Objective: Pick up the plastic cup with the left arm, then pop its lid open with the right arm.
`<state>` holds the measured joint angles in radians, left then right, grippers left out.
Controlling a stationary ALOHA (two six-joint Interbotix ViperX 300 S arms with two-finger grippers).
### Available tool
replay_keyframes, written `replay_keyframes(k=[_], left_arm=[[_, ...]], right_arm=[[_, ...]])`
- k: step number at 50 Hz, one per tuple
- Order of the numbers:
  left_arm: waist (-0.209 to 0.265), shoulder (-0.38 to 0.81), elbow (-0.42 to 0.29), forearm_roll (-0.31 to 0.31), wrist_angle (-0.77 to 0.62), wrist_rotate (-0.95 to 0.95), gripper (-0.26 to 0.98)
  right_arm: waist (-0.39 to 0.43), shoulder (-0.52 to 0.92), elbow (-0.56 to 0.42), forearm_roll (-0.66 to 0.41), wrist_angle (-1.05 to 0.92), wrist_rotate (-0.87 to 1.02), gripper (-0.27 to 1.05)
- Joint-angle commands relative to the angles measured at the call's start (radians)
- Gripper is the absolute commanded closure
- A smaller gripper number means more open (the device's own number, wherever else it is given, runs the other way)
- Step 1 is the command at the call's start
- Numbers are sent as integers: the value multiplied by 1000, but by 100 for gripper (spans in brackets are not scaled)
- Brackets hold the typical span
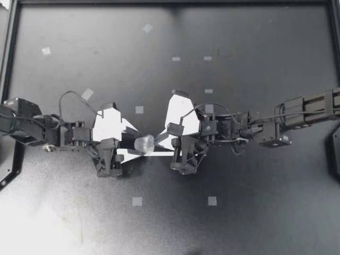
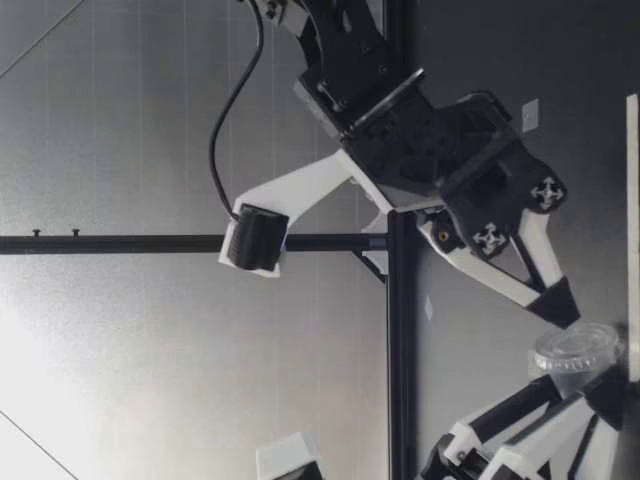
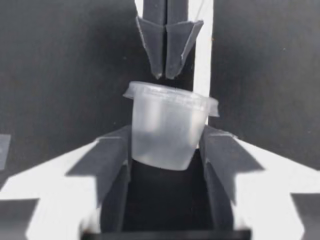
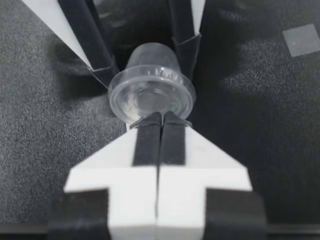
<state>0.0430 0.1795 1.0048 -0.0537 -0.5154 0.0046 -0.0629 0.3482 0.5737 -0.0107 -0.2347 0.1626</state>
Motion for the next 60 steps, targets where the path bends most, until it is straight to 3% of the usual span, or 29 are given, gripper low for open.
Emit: replay_keyframes(k=[1,8,15,19,28,29,38,42,49,60], left_arm=[[3,-11,-14,0,-3,2,38],[3,-31,-9,2,8,0,38],[3,-121,12,3,-8,6,38],[2,-187,34,3,-55,31,38],[3,-307,86,3,-261,92,38],[2,-313,91,2,-278,97,38],[2,-330,97,3,-342,118,40],[2,-319,94,3,-345,117,42],[2,-308,91,3,-347,112,45],[2,-302,94,3,-342,112,45]], right_arm=[[-6,-29,-21,-2,15,2,93],[-8,-83,-2,9,55,28,93],[-5,-229,86,31,11,167,88],[3,-319,160,31,-29,285,72],[23,-419,316,31,-311,721,2],[23,-414,327,31,-356,769,-1],[25,-213,337,5,-948,1091,6],[25,-106,302,5,-1065,1135,6],[23,-23,227,-21,-1098,1141,6],[-18,-57,210,-63,-1042,1124,6]])
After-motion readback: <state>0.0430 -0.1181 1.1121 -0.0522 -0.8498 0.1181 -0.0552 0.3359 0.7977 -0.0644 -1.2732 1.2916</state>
